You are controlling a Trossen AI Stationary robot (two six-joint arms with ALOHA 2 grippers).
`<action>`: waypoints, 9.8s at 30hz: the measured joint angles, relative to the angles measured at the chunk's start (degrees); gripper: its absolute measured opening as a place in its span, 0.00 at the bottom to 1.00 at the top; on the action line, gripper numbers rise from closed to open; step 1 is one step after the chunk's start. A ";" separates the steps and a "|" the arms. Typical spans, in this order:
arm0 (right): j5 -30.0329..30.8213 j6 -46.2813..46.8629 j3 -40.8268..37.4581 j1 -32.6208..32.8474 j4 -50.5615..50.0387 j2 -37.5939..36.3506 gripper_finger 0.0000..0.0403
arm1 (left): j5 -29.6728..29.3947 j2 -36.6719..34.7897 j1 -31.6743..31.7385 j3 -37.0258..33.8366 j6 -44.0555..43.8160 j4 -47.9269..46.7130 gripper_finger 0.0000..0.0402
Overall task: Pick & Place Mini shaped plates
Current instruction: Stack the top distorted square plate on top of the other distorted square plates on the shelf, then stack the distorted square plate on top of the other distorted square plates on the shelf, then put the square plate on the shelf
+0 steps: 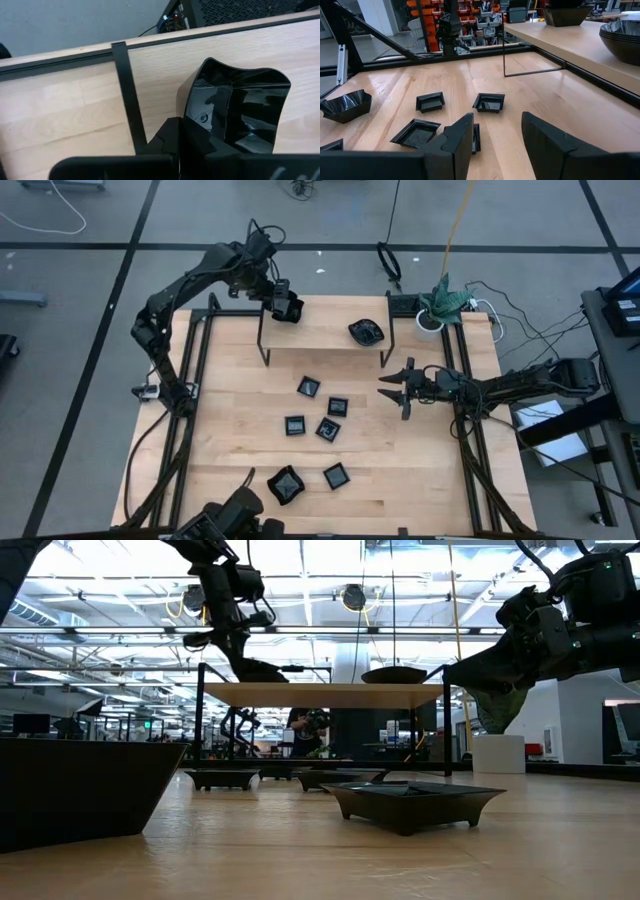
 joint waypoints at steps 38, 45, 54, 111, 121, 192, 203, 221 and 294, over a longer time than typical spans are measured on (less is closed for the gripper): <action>-0.05 0.70 0.00 0.01 0.00 0.00 0.39 | -4.01 0.95 -4.79 -0.06 -1.47 1.92 0.02; -0.20 0.70 0.00 0.01 0.02 0.00 0.39 | -3.89 3.39 -4.83 -0.11 0.96 2.23 0.02; -0.20 0.54 0.00 0.01 0.02 -0.01 0.39 | -4.04 3.21 -4.74 -0.09 1.85 1.93 0.16; 0.02 0.04 0.01 0.01 -0.25 -0.02 0.39 | -7.96 3.82 -79.15 -19.17 -23.05 15.89 0.38; 0.02 -1.92 0.01 0.01 2.79 -0.02 0.39 | -2.60 11.66 -79.49 -19.19 -30.45 15.60 0.40; -3.05 -0.36 0.01 0.02 4.21 -0.02 0.39 | -29.36 -10.92 -75.57 -28.92 -31.84 23.37 0.01; -3.05 0.04 0.02 0.02 4.17 -0.02 0.39 | -32.40 -26.36 -55.62 -28.89 -0.48 43.62 0.01; -2.99 -1.57 0.02 0.02 3.96 -0.02 0.39 | 10.10 -29.08 0.02 -28.83 -1.21 38.15 0.01; 2.89 5.08 44.67 6.37 -47.12 34.80 0.39 | -17.13 -48.65 -55.89 -84.50 44.05 104.21 0.46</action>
